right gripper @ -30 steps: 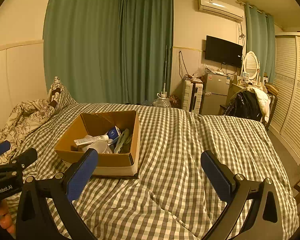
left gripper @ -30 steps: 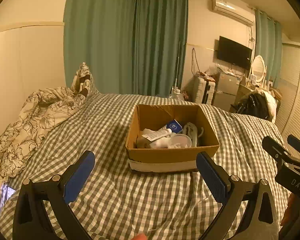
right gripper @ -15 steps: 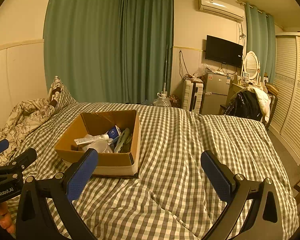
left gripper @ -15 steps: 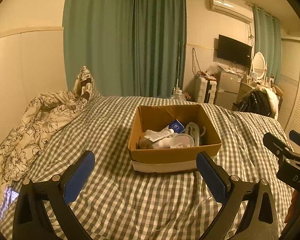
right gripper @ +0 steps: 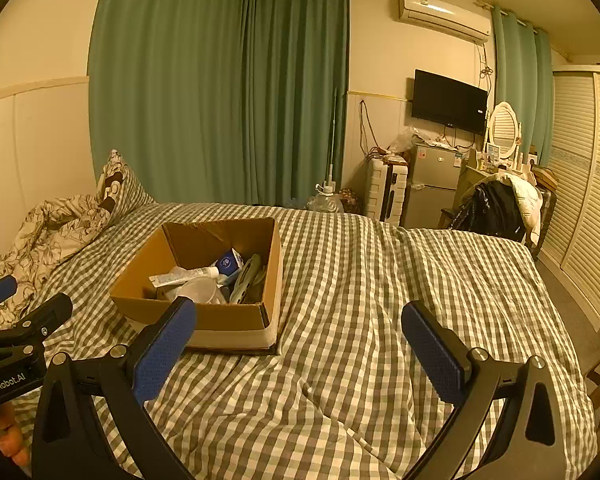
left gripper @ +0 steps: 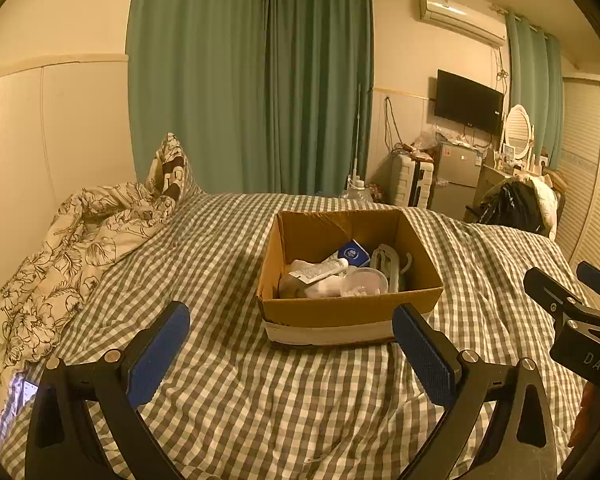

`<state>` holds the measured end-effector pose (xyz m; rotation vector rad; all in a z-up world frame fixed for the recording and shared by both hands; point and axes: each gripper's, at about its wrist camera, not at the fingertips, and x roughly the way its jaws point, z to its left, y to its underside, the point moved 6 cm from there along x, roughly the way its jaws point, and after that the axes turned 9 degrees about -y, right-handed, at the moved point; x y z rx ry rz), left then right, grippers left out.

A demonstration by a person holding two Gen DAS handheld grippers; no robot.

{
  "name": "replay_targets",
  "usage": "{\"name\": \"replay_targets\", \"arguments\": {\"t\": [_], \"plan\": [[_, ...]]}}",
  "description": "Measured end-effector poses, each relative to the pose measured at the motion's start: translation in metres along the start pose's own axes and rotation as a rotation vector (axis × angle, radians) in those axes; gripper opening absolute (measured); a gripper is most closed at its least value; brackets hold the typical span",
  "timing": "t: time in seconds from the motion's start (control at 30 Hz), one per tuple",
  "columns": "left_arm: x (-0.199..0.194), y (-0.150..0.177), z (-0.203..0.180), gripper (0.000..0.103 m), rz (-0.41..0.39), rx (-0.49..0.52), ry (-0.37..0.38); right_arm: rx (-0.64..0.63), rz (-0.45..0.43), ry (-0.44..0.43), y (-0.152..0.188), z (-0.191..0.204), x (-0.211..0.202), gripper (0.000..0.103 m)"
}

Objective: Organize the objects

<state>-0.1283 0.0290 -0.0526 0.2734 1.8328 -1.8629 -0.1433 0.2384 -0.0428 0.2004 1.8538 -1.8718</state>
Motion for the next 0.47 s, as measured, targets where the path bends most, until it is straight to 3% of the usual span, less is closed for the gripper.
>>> {"name": "replay_targets", "arguments": {"t": [0.47], "plan": [[0.0007,0.0019,0.0004,0.103,-0.003,0.005,-0.002,-0.012,0.014,0.002,0.0021,0.0005,0.0026,0.103]]}}
